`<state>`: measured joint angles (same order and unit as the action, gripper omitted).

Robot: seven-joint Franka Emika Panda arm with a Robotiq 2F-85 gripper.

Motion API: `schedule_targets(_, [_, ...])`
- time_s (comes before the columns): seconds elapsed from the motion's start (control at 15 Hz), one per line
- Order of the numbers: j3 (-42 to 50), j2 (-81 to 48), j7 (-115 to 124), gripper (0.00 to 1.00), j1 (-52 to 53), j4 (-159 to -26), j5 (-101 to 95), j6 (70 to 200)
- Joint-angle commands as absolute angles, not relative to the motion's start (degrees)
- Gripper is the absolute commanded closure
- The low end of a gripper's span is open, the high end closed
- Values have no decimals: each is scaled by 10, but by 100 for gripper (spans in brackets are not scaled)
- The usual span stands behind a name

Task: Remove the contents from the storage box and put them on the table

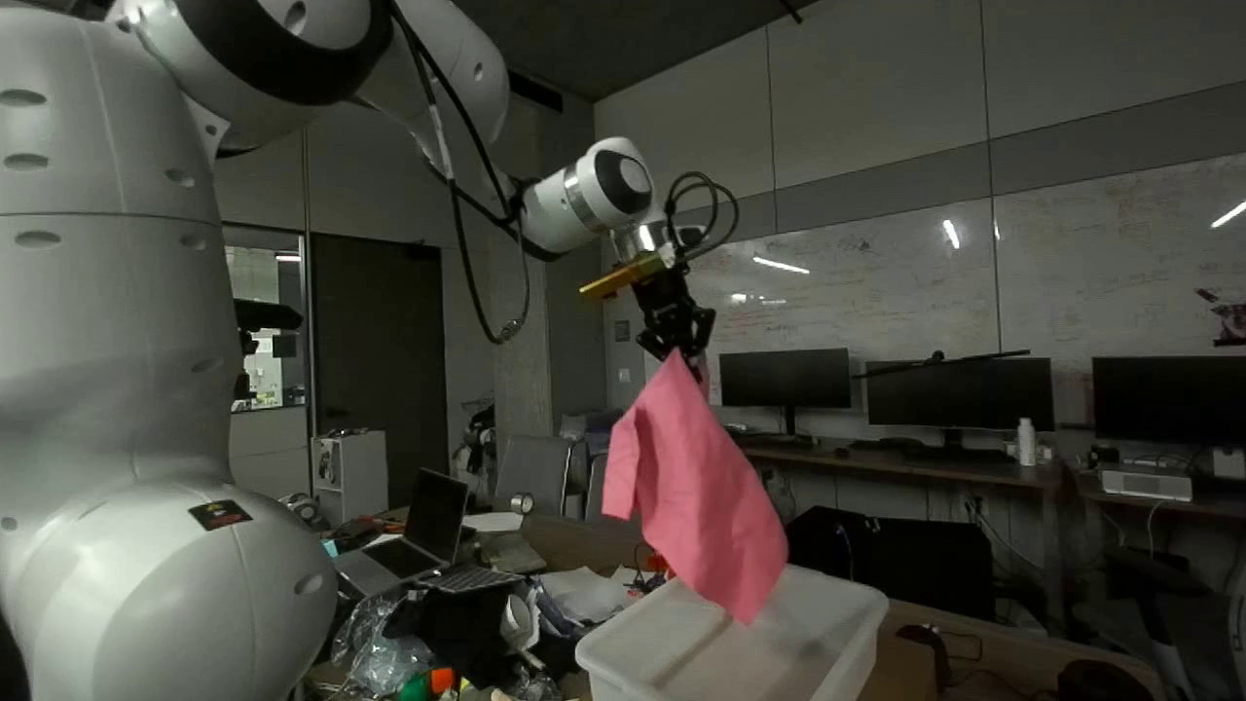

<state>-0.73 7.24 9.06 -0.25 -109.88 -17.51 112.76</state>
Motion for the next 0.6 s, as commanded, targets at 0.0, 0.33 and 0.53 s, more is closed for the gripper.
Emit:
schedule_targets(0.0, [-49, 77, 63, 99, 31, -1037, -155, 992])
schedule_targets(0.33, [-103, 9, 25, 99, 83, -943, -120, 836])
schedule_targets(0.53, [-123, -49, 9, 99, 107, -888, -137, 757])
